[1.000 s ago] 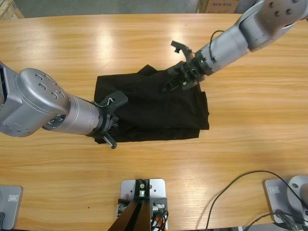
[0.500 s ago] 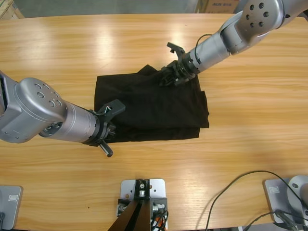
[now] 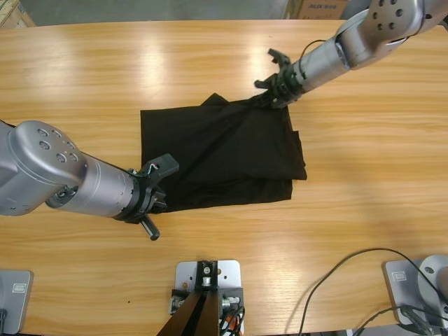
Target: Fold clothes
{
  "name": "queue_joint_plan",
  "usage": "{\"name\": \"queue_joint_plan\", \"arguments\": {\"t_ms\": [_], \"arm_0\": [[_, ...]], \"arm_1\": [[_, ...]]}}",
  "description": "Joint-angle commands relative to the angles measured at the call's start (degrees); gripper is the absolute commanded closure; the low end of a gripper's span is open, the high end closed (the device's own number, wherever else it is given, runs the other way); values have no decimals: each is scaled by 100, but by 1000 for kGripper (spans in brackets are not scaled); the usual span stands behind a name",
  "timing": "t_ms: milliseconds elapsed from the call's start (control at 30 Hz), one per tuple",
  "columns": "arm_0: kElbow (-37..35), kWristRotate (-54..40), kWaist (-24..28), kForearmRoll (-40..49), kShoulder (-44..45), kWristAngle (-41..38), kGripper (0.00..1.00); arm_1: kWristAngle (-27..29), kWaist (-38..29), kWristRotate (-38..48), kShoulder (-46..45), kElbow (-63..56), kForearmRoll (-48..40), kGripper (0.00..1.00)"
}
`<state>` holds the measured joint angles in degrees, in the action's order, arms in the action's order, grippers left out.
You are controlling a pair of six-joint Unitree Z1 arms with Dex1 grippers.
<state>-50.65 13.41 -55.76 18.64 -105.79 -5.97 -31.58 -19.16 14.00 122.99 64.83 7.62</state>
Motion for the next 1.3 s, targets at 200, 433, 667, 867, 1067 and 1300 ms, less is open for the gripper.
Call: {"name": "queue_joint_plan", "arguments": {"t_ms": [200,433,667,867,1067,1300], "arm_0": [[234,-45,-91,270,888,-271,1000],[-225,208,208,712,1403,489,1000],[-1508,1134,1412,724,-276,979,1000],[-2510,1241,1540,685,-1338,780,1000],[-2677,1182,1540,676,-1497,682,1000],[-2652,1155,1540,676,-1489,585,1000]], "arm_1": [[354,163,66,-1348,-102,356,1000],[458,-805,158,-2601,-183,1392,1000],[115,-1611,697,-2209,-1430,149,1000],[62,-1644,876,-1859,-2085,-593,1000],[263,-1644,1063,-1599,-2340,-850,1000],[483,-1582,1297,-1272,-2502,-1052,1000]]}}
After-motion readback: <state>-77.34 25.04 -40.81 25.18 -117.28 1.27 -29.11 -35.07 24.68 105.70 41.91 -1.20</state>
